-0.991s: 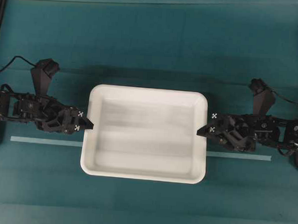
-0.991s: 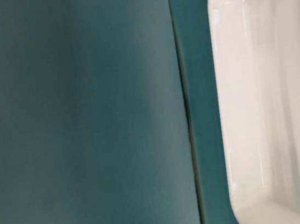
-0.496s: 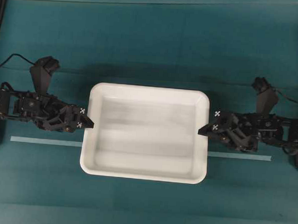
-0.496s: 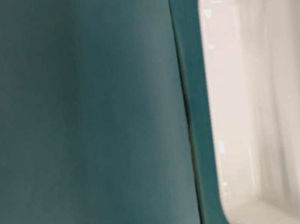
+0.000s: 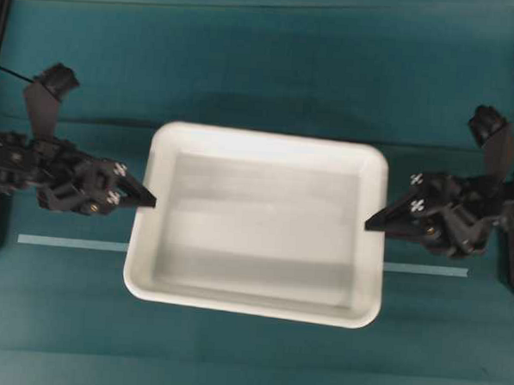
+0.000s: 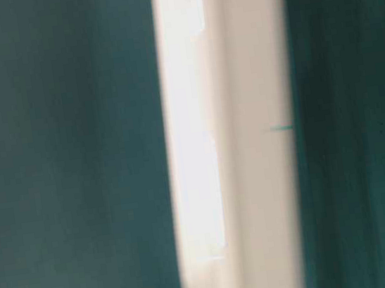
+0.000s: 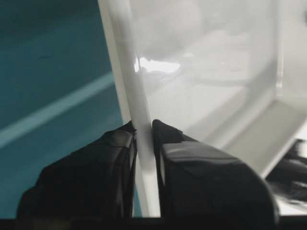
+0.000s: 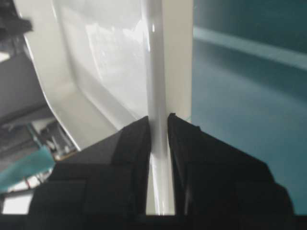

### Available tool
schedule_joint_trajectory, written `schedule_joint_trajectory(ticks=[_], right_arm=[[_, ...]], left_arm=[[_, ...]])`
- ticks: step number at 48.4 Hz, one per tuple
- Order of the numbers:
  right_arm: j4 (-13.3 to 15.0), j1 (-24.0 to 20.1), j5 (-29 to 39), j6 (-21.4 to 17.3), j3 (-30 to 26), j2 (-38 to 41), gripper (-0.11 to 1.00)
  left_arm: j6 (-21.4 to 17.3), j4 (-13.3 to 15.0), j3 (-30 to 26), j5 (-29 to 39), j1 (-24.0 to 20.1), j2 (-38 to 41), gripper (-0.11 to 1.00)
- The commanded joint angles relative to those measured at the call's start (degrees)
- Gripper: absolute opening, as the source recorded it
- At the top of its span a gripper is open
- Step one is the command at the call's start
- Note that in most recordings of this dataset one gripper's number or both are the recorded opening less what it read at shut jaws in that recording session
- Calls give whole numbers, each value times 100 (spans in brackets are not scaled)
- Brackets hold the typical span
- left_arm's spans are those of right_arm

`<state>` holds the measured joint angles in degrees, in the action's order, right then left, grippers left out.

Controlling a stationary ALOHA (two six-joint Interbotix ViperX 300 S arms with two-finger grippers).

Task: Lift the white case with both hands.
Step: 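Lift the gripped white tray upward with both grippers together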

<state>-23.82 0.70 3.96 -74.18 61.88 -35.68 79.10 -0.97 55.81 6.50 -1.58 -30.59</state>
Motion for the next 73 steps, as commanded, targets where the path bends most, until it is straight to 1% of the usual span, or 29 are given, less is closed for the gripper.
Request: schedule_joint_trajectory(ticks=[1,6,12,18,32,45,49,59,73], right_arm=[[18,229,527,132,-387,-237,12],[18,404,1002,229,-563,-448,12],[18,483,1327,246,-738,-598,12],[18,492,1441,237,-940,-686,12],[18,527,1723,237,-1485,-896,12],[18,650,2092,220,-1749,-1160,12],[18,694,2232,220,-1837,-1195,12],[18,765,2312,220,-2057,-1230,12],[18,765,2312,202,-2391,-1230,12]], left_arm=[[88,-26,-211,114,35,-185,9],[202,-26,-325,264,79,-396,8],[220,-18,-519,475,88,-554,8],[220,-26,-756,747,88,-659,8],[220,-18,-1283,1081,97,-853,8],[229,-18,-1714,1257,105,-879,8],[229,-18,-1837,1433,105,-905,8],[237,-18,-2039,1890,105,-993,8],[246,-26,-2435,2039,97,-984,8]])
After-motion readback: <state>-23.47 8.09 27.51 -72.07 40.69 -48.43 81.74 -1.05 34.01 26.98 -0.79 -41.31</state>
